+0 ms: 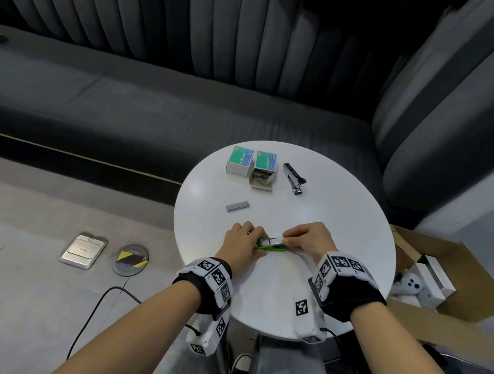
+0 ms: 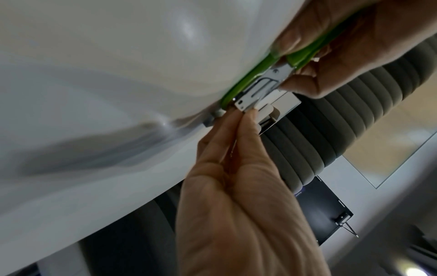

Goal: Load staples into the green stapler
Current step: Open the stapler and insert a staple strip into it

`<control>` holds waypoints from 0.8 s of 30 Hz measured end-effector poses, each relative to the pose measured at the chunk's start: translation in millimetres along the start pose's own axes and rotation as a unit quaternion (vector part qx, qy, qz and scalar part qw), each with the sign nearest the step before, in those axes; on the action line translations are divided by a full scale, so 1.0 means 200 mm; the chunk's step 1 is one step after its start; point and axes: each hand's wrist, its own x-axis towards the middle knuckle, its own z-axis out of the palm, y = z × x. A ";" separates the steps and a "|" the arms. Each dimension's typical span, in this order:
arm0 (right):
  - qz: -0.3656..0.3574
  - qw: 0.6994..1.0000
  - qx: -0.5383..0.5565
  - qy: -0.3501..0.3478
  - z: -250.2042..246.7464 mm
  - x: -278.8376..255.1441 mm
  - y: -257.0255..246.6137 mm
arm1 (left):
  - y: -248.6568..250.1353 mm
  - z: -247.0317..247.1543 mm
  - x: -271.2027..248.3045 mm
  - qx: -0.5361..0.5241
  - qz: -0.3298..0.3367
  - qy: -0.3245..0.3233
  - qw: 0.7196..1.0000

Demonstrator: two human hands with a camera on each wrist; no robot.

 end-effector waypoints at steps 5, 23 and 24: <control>0.004 1.000 -0.008 0.020 0.01 -0.02 -0.02 | 0.00 0.00 0.00 -0.002 0.007 0.008 1.000; 0.018 0.996 -0.053 0.064 0.05 -0.05 -0.07 | 0.01 0.00 0.01 0.014 -0.009 -0.003 1.000; 0.019 0.996 -0.055 0.065 0.05 -0.05 -0.07 | 0.01 0.00 0.01 0.013 -0.009 -0.003 1.000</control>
